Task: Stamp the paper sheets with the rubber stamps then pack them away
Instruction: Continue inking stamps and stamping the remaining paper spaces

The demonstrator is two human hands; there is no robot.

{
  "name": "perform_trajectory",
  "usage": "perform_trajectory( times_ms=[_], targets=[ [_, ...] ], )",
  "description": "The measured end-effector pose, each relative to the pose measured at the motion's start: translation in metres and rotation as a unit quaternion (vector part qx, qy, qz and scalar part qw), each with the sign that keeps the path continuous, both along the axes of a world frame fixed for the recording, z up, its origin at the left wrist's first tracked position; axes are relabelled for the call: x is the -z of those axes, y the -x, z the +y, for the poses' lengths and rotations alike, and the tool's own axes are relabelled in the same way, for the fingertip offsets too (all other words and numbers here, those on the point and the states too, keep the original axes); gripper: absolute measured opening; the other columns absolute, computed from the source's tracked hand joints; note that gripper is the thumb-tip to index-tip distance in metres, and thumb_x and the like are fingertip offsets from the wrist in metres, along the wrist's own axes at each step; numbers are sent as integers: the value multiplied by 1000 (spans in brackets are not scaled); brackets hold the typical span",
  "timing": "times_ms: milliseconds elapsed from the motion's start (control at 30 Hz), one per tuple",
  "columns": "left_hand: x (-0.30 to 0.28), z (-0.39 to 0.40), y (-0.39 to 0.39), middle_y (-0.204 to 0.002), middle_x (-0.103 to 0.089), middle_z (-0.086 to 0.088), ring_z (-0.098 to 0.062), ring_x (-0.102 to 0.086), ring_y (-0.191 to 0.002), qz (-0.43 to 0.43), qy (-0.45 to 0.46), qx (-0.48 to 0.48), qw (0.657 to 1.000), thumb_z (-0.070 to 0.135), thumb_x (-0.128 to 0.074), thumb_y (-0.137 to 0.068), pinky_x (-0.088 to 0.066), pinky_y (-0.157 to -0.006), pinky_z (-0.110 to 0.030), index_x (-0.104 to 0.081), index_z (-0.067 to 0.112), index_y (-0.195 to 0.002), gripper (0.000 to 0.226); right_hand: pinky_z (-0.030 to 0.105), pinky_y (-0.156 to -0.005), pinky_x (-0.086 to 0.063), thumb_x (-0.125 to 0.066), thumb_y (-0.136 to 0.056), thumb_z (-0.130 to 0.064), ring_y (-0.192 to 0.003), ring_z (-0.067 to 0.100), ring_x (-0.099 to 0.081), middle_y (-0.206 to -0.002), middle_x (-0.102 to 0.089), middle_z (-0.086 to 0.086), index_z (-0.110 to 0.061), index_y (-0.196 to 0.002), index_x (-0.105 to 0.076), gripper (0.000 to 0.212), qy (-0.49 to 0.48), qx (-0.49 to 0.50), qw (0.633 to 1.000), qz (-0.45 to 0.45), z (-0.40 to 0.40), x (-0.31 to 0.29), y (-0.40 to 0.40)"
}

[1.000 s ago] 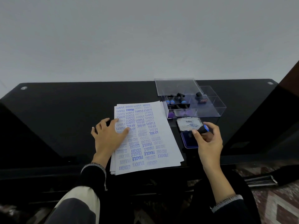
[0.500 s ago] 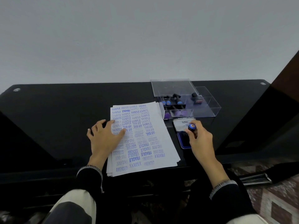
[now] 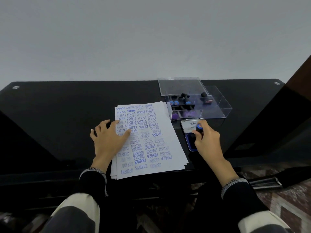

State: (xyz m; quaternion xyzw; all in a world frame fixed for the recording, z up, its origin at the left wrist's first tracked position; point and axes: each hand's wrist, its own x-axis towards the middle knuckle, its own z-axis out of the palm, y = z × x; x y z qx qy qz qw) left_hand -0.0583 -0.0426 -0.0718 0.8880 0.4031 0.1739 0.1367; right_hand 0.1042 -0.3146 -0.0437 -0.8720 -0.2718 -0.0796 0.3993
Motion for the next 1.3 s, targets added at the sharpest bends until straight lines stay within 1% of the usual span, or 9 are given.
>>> perform_trajectory(
  times_ms=[167,300,500,667,800,900,1067,1200,1300],
  targets=[
    [0,1,0,-144,-35,-4,-30,-29,-136,3,-3,0,1000,70,-50,-81,-8,-115,-54,-48,30,-137,68,29,-64,-43,-61,-88,-4,-80,29,-58,-85,-58,10,-14,-108,-52,24,65,-12,997,32,4,-4,-15],
    [1,1,0,-144,-35,-4,-30,-29,-136,1,-1,0,1000,70,-51,-81,-8,-116,-54,-48,30,-136,68,26,-66,-48,-62,-86,1,-81,21,-62,-86,-60,7,-11,-104,-54,22,5,-7,1000,10,0,1,-4],
    [0,0,0,-144,-35,-4,-29,-28,-136,-2,-4,1,1000,70,-51,-81,-8,-116,-53,-48,30,-136,68,2,-63,-41,-63,-83,6,-74,17,-60,-80,-55,5,-6,-96,-55,19,-40,11,999,-20,-5,8,7],
    [0,0,0,-144,-35,-4,-30,-28,-136,4,-5,-1,1000,70,-51,-82,-9,-116,-53,-48,31,-136,67,11,-55,-38,-63,-85,2,-69,19,-59,-80,-57,8,-14,-91,-49,22,27,-11,999,18,0,-4,-6],
    [1,1,0,-144,-35,-4,-30,-28,-136,7,-5,1,1000,70,-51,-81,-9,-116,-53,-48,31,-136,68,16,-52,-36,-60,-86,1,-62,2,-47,-88,-54,11,-16,-97,-47,24,96,-15,992,82,5,-16,-17],
    [0,1,0,-145,-35,-5,-30,-28,-136,7,-3,0,1000,70,-51,-82,-9,-116,-54,-48,30,-137,68,14,-53,-38,-61,-85,2,-64,6,-51,-88,-57,10,-16,-97,-48,25,72,-15,995,72,5,-14,-14],
    [0,1,0,-145,-34,-5,-30,-28,-136,10,-2,1,1000,70,-50,-82,-9,-115,-54,-47,30,-137,69,39,-69,-55,-61,-85,2,-84,23,-66,-84,-59,9,-17,-91,-48,24,-1,-6,999,33,-3,2,-1],
    [0,1,0,-145,-35,-4,-30,-29,-136,8,-3,0,1000,71,-50,-81,-9,-116,-54,-48,30,-136,68,38,-67,-54,-62,-85,0,-81,23,-63,-86,-59,8,-18,-93,-49,23,14,-6,999,30,0,-1,-3],
    [-1,0,0,-145,-35,-5,-30,-29,-136,7,-3,0,1000,70,-51,-82,-9,-115,-54,-48,30,-136,68,31,-62,-43,-61,-85,2,-76,25,-55,-85,-55,8,-10,-100,-52,21,61,-16,997,48,5,-12,-10]
  ],
)
